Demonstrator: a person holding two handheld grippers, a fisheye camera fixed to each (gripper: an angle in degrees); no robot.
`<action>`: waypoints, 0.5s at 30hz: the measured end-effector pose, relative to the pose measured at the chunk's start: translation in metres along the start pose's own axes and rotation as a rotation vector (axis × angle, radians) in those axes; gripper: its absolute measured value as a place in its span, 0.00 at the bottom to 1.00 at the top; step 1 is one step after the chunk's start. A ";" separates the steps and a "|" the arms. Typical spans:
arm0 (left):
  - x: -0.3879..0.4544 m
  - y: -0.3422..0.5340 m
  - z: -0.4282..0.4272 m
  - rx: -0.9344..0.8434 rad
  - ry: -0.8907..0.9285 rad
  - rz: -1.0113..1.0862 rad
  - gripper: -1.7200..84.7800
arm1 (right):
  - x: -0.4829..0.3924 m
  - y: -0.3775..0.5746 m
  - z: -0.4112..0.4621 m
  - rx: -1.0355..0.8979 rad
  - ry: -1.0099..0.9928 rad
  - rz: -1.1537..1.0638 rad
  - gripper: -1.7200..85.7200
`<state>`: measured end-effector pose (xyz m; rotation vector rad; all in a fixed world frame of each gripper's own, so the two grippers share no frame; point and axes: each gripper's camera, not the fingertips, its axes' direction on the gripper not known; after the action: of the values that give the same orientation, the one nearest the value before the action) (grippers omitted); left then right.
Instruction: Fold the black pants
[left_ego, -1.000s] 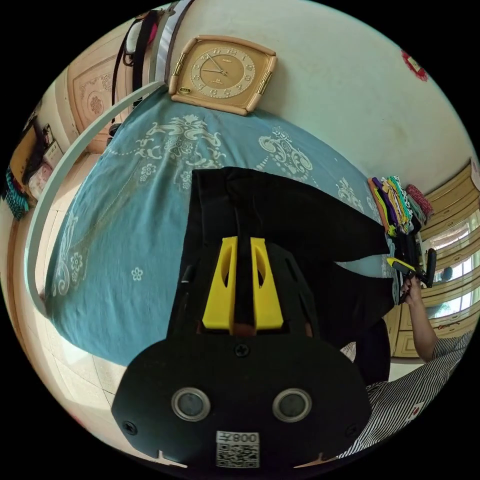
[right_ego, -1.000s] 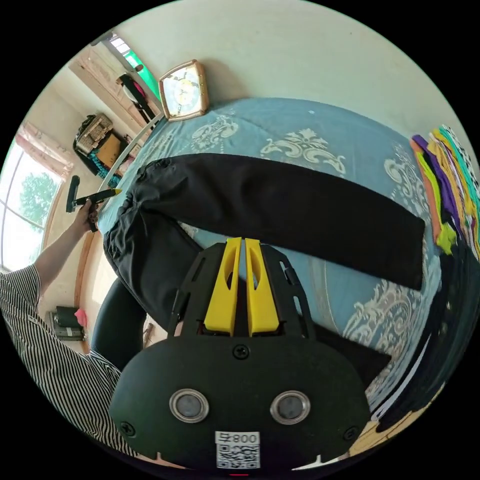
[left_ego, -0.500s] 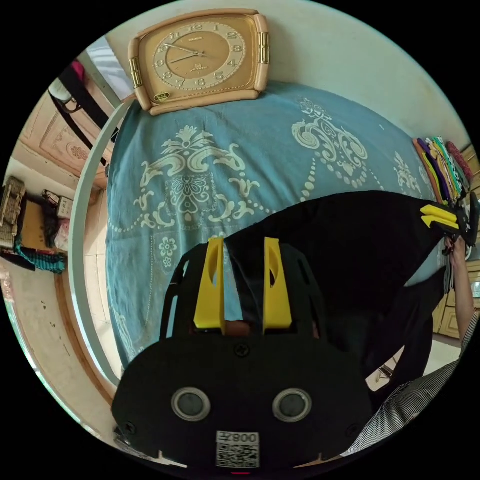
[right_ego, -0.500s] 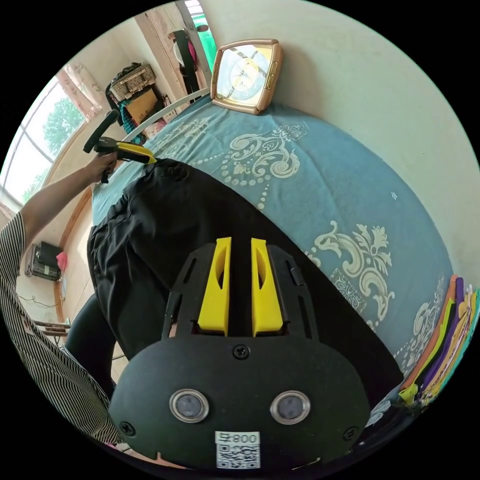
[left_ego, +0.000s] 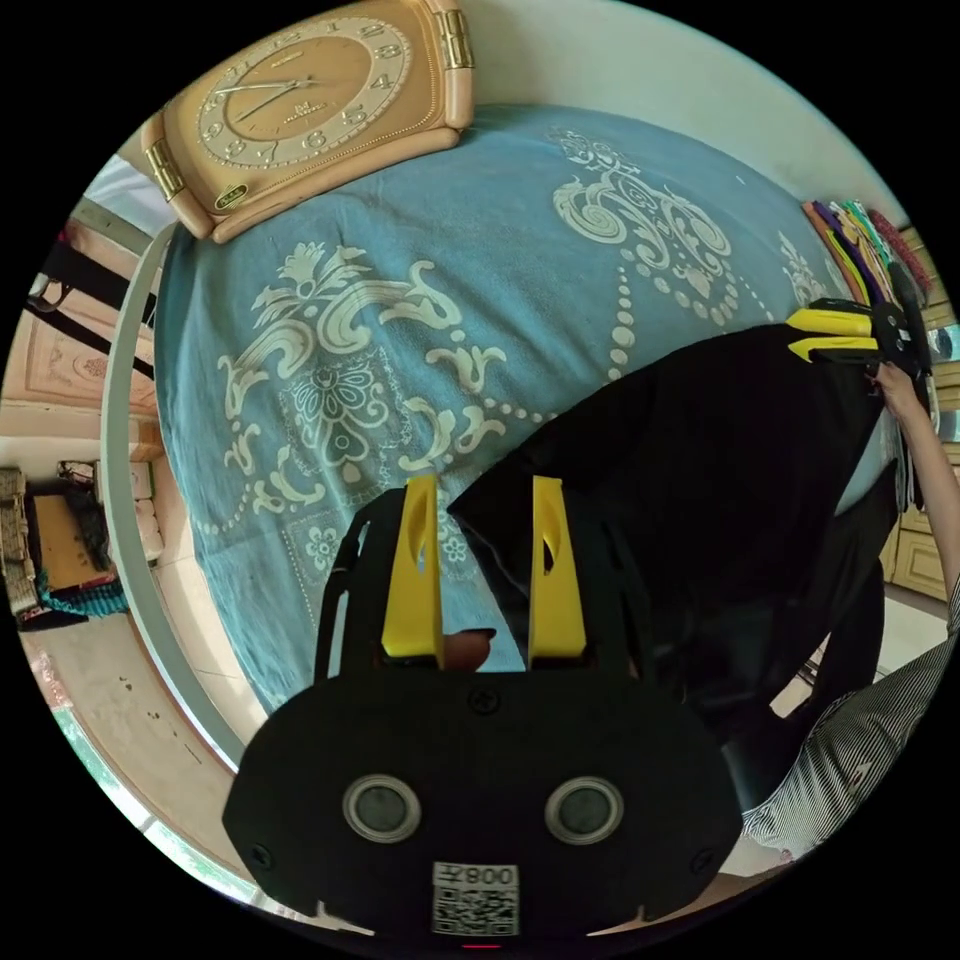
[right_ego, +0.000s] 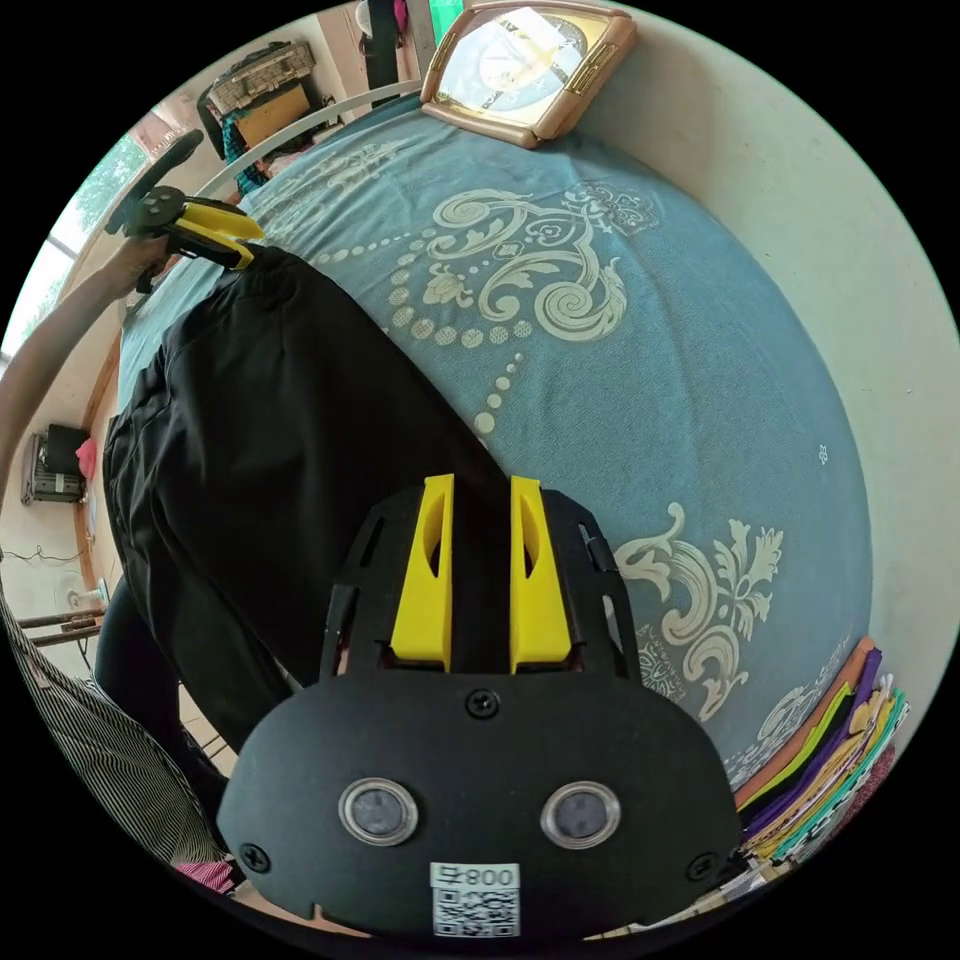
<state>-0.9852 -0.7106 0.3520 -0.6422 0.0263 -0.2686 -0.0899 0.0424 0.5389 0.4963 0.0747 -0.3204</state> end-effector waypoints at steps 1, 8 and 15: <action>0.000 -0.007 -0.002 -0.009 -0.011 0.034 0.16 | -0.002 -0.004 -0.001 0.003 0.015 -0.006 0.12; -0.023 -0.034 -0.011 -0.075 0.083 0.114 0.12 | -0.008 -0.020 -0.006 0.030 0.035 -0.005 0.12; -0.023 -0.021 -0.033 -0.052 0.022 0.133 0.07 | -0.014 -0.033 -0.013 0.011 0.040 0.002 0.07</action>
<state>-1.0157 -0.7407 0.3369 -0.6858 0.0972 -0.1470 -0.1138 0.0255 0.5151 0.5137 0.1114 -0.3093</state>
